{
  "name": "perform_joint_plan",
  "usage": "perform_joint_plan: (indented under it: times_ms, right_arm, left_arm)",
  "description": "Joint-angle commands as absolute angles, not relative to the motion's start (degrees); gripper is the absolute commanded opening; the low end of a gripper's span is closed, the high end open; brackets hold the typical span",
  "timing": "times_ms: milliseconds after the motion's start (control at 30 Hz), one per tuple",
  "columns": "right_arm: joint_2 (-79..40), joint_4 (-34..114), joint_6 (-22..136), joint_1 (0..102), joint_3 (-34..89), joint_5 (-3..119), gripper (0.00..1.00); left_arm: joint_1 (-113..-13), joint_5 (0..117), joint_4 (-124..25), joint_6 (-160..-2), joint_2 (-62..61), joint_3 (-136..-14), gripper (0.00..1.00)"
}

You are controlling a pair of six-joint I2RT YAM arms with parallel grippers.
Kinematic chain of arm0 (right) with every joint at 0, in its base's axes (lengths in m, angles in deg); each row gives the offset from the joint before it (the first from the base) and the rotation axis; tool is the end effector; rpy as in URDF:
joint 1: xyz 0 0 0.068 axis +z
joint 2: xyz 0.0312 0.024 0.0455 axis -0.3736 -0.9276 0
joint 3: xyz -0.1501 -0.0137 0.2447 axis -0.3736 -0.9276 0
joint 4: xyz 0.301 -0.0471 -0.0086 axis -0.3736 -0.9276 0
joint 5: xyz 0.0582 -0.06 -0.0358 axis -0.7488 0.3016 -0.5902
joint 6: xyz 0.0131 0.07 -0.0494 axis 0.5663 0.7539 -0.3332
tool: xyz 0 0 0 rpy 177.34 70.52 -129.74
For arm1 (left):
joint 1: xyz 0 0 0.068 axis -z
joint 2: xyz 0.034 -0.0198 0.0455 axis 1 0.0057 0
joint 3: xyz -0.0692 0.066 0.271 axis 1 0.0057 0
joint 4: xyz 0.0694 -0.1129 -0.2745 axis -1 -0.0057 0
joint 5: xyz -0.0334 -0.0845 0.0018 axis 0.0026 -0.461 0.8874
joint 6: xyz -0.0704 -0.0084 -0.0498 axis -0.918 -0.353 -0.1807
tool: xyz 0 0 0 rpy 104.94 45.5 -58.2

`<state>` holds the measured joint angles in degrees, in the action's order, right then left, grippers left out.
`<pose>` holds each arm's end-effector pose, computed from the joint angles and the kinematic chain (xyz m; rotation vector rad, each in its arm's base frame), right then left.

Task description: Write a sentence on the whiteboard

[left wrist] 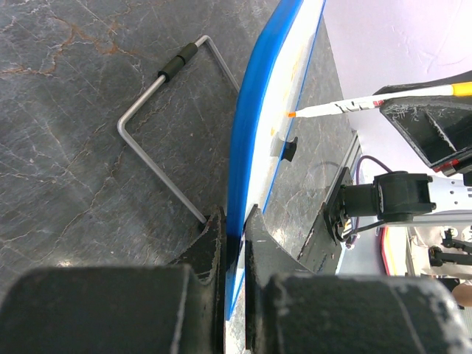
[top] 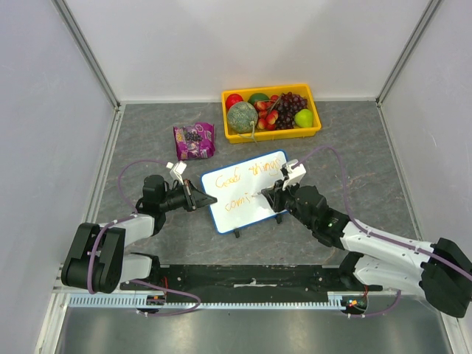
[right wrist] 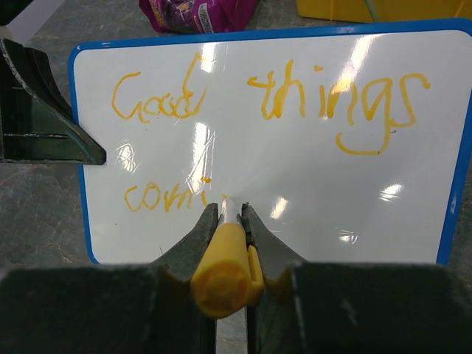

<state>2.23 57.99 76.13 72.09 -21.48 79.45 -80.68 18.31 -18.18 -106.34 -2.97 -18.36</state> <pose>0.2045 0.2164 0.2083 -0.2250 1.8721 0.7058 0.2464 -0.0972 0.1149 0.0775 2.0959 -1.3473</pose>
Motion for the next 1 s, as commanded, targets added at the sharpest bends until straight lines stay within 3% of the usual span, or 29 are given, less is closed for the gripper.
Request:
perform_joint_plan:
  times_ms: [0,367,967]
  right_arm:
    - [3.4,55.8,76.1,72.0,-23.0,79.3,0.0]
    - [4.8,56.2,77.5,72.0,-25.2,79.0,0.0]
    - [1.2,56.7,74.4,72.0,-17.8,84.8,0.0]
  left_arm:
    - [-81.4,27.5,-23.1,-104.2,-1.5,-17.4,0.02]
    - [-81.4,27.6,-23.1,-104.3,-1.5,-17.4,0.02]
    - [-81.4,27.4,-23.1,-104.3,-1.6,-17.3,0.02]
